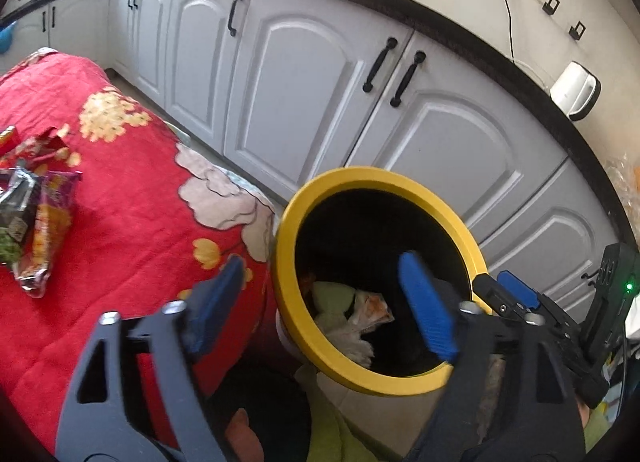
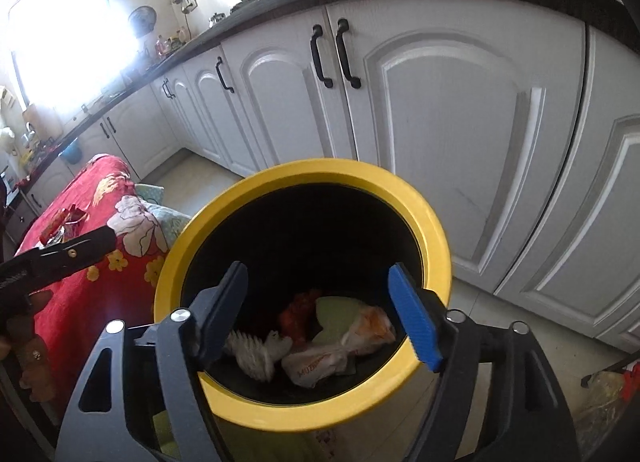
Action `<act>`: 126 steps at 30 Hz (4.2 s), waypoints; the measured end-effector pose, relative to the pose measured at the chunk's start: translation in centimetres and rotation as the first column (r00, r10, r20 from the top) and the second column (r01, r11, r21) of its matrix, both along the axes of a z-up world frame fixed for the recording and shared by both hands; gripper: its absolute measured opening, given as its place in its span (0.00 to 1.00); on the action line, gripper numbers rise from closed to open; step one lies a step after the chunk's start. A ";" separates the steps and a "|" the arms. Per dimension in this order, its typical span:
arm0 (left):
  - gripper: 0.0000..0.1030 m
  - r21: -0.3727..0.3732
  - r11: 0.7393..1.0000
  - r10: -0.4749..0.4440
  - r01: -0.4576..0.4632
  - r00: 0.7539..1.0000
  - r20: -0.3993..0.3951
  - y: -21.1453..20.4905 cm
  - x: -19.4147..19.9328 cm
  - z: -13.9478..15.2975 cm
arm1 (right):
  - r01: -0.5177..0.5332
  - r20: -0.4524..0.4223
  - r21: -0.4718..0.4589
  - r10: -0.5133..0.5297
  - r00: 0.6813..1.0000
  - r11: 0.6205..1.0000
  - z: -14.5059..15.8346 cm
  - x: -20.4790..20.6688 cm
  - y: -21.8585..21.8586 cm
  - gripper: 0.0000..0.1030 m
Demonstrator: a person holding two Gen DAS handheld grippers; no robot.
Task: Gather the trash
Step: 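Open both tools to drop the white items into the bin, then move both tools back over the snack wrappers on the table, then grasp the purple wrapper with the left tool while the right tool grasps the yellow snack bag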
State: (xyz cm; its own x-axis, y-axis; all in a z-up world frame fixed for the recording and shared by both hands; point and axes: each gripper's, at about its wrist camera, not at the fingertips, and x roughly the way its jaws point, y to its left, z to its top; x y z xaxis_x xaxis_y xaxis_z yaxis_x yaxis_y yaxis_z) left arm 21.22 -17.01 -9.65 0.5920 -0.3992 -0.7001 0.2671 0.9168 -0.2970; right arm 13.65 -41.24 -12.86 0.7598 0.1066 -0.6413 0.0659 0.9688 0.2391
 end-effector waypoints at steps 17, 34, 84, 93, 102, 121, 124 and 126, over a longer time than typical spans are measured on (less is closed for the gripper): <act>0.89 0.032 0.996 0.080 -0.084 0.989 0.123 3.8 -2.7 4.1 | -0.059 0.109 -0.038 0.063 0.992 0.998 3.7 -1.4 3.2 0.83; 0.89 0.050 0.987 0.139 -0.156 0.959 0.246 7.3 -5.0 7.1 | -0.150 0.165 -0.081 0.161 0.973 0.985 6.6 -2.4 8.1 0.86; 0.89 0.086 0.873 0.443 -0.481 0.854 0.273 27.5 -4.5 7.9 | -0.427 0.100 -0.105 0.437 0.894 0.898 7.6 5.2 27.2 0.88; 0.89 0.220 0.898 0.347 -0.381 0.921 0.180 29.2 -2.4 5.0 | -0.437 0.007 -0.080 0.439 0.899 0.896 4.9 8.0 29.4 0.77; 0.78 0.244 0.917 0.301 -0.316 0.948 0.100 30.8 -0.6 2.8 | -0.424 -0.058 -0.055 0.422 0.905 0.904 3.0 9.4 30.0 0.68; 0.43 0.116 0.958 0.269 -0.263 0.962 -0.044 32.1 1.2 0.0 | -0.441 -0.097 0.005 0.439 0.893 0.898 2.0 10.9 30.6 0.40; 0.36 0.123 0.960 0.258 -0.251 0.965 -0.040 31.7 1.2 0.0 | -0.444 -0.099 0.011 0.443 0.891 0.896 1.8 10.9 30.6 0.32; 0.31 0.133 0.960 0.252 -0.246 0.967 -0.034 31.5 1.2 0.1 | -0.445 -0.099 0.018 0.444 0.890 0.895 1.8 10.8 30.4 0.25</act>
